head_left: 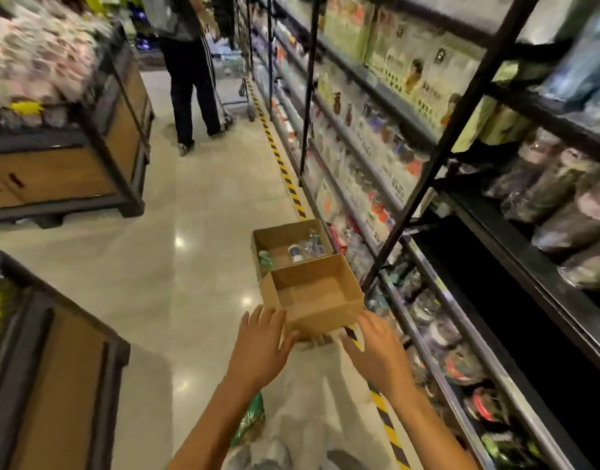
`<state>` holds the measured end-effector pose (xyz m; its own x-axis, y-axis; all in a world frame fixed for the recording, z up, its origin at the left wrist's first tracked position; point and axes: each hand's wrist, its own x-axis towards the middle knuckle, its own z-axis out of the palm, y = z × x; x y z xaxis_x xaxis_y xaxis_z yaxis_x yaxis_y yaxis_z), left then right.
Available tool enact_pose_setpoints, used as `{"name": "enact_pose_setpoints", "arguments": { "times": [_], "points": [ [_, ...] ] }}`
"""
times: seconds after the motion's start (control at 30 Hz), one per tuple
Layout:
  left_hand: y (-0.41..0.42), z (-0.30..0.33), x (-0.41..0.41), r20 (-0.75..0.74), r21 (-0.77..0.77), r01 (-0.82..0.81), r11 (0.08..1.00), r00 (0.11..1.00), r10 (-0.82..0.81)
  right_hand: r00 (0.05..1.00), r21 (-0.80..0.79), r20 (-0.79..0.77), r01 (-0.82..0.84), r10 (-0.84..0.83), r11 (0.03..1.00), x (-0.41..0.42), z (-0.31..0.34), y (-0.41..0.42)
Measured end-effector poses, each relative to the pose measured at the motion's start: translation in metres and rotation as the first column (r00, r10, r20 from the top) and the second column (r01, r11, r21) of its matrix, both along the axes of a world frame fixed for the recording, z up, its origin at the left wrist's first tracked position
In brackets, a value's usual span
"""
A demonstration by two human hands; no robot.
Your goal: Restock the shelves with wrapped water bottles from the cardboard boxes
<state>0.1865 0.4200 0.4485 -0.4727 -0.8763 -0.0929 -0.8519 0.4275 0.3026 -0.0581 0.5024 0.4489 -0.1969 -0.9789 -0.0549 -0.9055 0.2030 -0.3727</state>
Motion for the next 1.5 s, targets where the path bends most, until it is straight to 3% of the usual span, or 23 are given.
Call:
{"name": "enact_pose_setpoints", "arguments": {
  "times": [0.1, 0.3, 0.6, 0.73, 0.87, 1.1, 1.33, 1.4, 1.5],
  "points": [
    [-0.041, -0.002, 0.009, 0.024, 0.089, -0.033, 0.995, 0.999, 0.031, 0.999, 0.045, 0.043, 0.007, -0.009, 0.999, 0.017, 0.003, -0.041],
    [-0.142, -0.026, 0.016, 0.041, 0.126, -0.045, 0.991, 0.998, 0.04, 1.0, 0.124, 0.017, -0.023, 0.021, 0.992, 0.024, -0.012, -0.139],
    [-0.333, -0.048, 0.004, 0.048, 0.231, -0.069, 0.971, 0.997, 0.059, 0.991, 0.33, 0.133, -0.05, 0.006, 0.943, 0.016, -0.04, -0.351],
    [-0.403, -0.065, -0.008, 0.073, 0.299, -0.094, 0.95, 0.994, 0.075, 0.973, 0.369, 0.198, 0.039, -0.119, 0.929, 0.013, -0.044, -0.438],
    [-0.478, -0.107, -0.029, 0.062, 0.411, -0.115, 0.904, 0.993, 0.098, 0.954, 0.446, 0.239, 0.056, -0.179, 0.894, -0.009, -0.09, -0.52],
    [-0.612, -0.207, -0.068, 0.067, 0.659, -0.143, 0.739, 0.989, 0.131, 0.909, 0.624, 0.222, 0.146, -0.353, 0.768, -0.039, -0.174, -0.645],
    [-0.716, -0.387, -0.107, 0.114, 0.789, -0.258, 0.558, 0.953, 0.281, 0.807, 0.713, 0.307, 0.156, -0.504, 0.684, -0.071, -0.339, -0.762],
    [-0.735, -0.445, -0.119, 0.131, 0.819, -0.323, 0.474, 0.91, 0.392, 0.807, 0.721, 0.293, 0.165, -0.512, 0.673, -0.078, -0.404, -0.793],
    [-0.761, -0.527, -0.147, 0.182, 0.857, -0.425, 0.291, 0.778, 0.601, 0.825, 0.732, 0.267, 0.162, -0.498, 0.661, -0.09, -0.509, -0.825]
  ]
}}
